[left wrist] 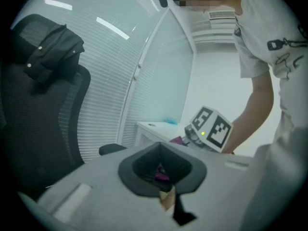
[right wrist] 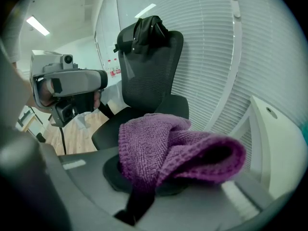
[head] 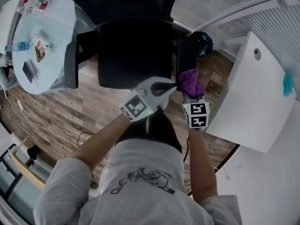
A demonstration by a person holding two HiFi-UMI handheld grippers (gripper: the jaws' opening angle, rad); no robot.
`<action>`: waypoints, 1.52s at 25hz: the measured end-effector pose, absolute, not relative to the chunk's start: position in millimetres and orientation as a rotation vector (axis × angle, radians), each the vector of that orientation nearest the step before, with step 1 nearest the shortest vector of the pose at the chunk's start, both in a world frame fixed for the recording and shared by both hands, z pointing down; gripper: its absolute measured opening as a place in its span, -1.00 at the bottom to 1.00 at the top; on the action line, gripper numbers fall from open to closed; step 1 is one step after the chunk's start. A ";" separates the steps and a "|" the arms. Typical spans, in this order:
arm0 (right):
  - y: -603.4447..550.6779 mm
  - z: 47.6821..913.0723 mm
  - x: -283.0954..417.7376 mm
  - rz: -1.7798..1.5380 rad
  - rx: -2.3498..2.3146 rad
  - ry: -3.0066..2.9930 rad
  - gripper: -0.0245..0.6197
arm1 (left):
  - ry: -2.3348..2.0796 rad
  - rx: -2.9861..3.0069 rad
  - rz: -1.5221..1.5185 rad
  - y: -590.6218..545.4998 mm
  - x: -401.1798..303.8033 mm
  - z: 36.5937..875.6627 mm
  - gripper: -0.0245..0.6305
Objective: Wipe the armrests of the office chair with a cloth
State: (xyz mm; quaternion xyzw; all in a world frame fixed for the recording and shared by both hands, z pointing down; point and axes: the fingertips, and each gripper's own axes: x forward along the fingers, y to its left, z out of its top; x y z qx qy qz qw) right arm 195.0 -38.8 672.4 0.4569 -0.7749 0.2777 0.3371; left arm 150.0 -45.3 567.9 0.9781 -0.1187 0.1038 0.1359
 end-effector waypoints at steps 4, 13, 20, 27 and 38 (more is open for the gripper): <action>-64.8 674.6 193.8 0.725 1.195 -2.023 -0.83 | -0.357 2.827 0.296 -48.6 142.4 567.9 -0.92; -134.4 682.0 190.8 0.686 1.174 -2.024 -0.83 | -0.419 2.799 0.293 -55.8 115.6 573.0 -0.92; -178.4 687.0 183.4 0.666 1.153 -2.013 -0.82 | -0.485 2.781 0.281 -67.3 91.8 575.1 -0.92; -208.4 689.8 182.0 0.689 1.151 -2.012 -0.82 | -0.487 2.783 0.282 -66.2 90.4 573.4 -0.92; -198.0 684.7 184.2 0.607 1.228 -2.013 -0.83 | -0.469 2.796 0.289 -67.9 95.3 571.7 -0.92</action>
